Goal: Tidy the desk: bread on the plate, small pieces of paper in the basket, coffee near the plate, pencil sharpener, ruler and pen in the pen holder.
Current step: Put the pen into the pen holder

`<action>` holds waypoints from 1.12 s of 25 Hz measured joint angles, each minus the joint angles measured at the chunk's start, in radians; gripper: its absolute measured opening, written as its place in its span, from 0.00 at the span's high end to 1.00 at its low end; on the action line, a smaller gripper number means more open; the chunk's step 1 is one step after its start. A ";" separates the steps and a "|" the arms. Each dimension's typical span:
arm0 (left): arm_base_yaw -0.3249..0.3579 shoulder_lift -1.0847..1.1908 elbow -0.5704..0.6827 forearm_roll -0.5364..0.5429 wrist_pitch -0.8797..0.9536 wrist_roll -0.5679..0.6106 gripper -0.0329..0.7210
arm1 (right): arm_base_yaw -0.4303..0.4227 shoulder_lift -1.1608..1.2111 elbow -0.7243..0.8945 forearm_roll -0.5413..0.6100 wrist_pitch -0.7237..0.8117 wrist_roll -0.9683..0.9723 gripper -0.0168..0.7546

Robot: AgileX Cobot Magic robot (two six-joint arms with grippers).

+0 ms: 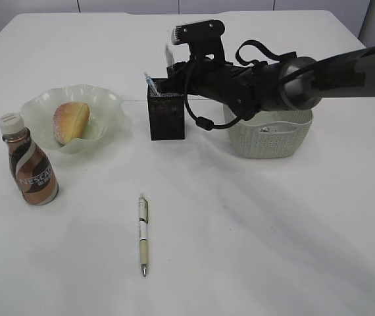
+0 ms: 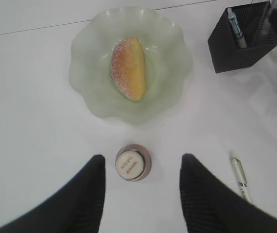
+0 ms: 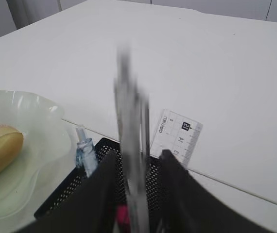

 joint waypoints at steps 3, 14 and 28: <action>0.000 0.000 0.000 0.000 0.000 0.000 0.47 | 0.000 0.000 -0.002 -0.002 0.029 0.014 0.56; 0.000 0.000 0.000 0.015 0.000 0.000 0.47 | 0.000 -0.055 -0.075 0.006 0.313 0.021 0.44; 0.000 0.000 0.000 0.021 0.000 0.000 0.47 | 0.000 -0.277 -0.184 0.290 1.192 0.023 0.44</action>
